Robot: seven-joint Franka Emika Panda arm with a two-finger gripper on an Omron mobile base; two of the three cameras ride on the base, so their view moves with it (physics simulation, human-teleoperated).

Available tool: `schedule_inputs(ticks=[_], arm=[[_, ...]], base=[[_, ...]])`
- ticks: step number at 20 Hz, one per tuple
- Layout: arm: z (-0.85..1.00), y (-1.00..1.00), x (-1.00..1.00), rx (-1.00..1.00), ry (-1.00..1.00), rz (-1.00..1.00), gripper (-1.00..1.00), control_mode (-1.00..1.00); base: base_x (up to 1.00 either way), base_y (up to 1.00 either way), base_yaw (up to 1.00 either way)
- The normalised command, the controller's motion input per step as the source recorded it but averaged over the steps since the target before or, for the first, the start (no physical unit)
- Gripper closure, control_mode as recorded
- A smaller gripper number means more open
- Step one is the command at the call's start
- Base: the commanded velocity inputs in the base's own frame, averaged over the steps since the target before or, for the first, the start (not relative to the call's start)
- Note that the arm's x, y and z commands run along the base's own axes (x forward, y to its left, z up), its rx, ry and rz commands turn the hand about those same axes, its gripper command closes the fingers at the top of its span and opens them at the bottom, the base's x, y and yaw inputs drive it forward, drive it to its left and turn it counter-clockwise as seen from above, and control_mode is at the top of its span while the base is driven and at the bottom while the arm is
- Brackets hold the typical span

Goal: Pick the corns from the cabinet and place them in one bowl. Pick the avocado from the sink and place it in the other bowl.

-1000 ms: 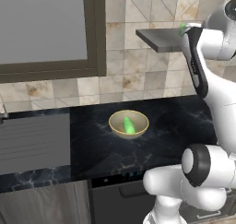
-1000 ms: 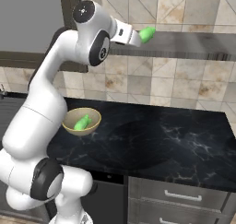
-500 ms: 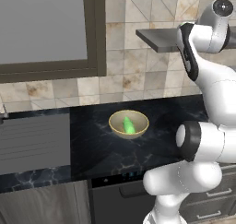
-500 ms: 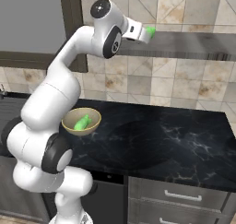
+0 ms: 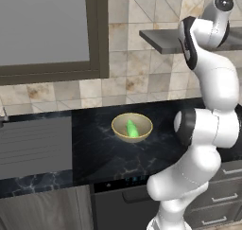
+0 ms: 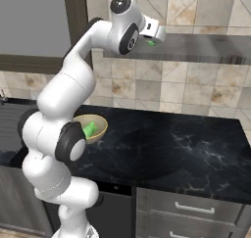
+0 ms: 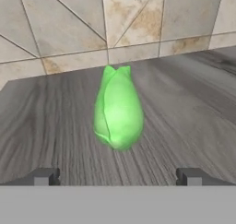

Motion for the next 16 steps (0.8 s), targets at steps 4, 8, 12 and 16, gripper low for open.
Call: schedule_inputs(ticks=[4, 8, 12, 16], arm=[[-0.11, -0.11, 0.39, 0.02, 0.01, 0.05, -1.0, -1.0], [-0.01, -0.15, 0.47, 0.0, 0.01, 0.02, -1.0, -1.0], [0.0, -0.09, 0.4, -0.03, 0.06, 0.0, -1.0, -1.0], [-0.12, -0.01, 0.07, 0.0, 0.12, -0.01, -1.0, -1.0]], base=[[0.0, 0.0, 0.0], [0.0, 0.0, 0.0], [0.0, 0.0, 0.0], [0.0, 0.0, 0.0]])
